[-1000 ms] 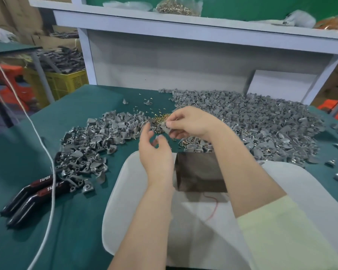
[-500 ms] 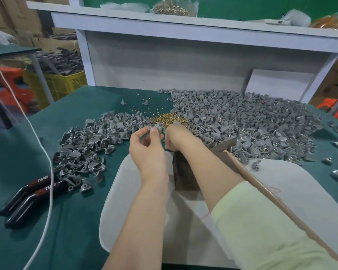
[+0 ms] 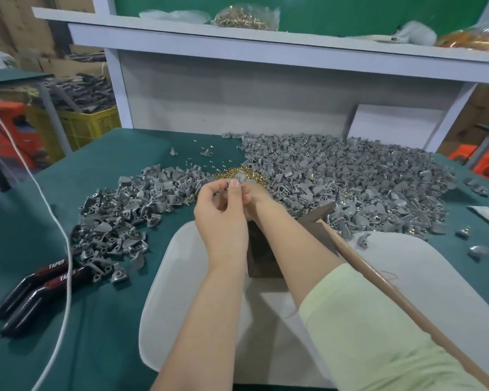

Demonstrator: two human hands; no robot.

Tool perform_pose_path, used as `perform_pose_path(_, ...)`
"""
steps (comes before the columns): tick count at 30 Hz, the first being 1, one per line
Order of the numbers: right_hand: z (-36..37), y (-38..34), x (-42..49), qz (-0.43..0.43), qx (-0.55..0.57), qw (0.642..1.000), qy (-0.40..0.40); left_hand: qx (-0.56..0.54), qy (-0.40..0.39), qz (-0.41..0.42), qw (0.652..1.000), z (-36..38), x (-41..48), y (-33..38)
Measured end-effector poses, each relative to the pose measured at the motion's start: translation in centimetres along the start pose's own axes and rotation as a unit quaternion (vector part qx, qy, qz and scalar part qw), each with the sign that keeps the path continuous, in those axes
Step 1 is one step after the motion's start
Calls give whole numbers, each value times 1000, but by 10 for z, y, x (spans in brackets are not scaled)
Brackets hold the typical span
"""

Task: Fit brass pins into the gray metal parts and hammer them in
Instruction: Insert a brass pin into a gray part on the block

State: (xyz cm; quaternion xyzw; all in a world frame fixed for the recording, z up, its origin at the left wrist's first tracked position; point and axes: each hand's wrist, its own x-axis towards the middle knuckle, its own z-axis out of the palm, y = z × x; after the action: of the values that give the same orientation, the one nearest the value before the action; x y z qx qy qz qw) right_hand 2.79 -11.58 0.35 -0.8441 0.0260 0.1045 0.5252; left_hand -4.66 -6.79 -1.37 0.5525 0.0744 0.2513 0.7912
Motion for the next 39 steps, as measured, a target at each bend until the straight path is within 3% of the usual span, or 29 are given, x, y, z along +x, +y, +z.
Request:
perform_pose_path(5,-49,-3,-16,-37,-134,978,154,103,-85,65,989,3,-4,0)
perform_pose_path(7,-77,6,-39,-91,-98,979,152,153,-145,70,975,7,-9,0)
perform_pose_path(12,-104,45,-89,-129,-8,977,172,376,-283,67,880,16,-27,-4)
perform_pose_path(14,-101,62,-98,-119,8,977,177,455,-291,78,838,18,-32,-4)
perform_pose_path(17,-94,75,-103,-110,0,980,166,503,-274,101,813,17,-33,-4)
perform_pose_path(25,-90,75,-102,-148,-90,968,179,544,-269,101,788,19,-31,-5)
perform_pose_path(32,-82,73,-102,-195,-77,958,198,459,-288,120,832,17,-34,3)
perform_pose_path(39,-81,69,-103,-184,-31,964,190,453,-267,192,829,19,-37,7)
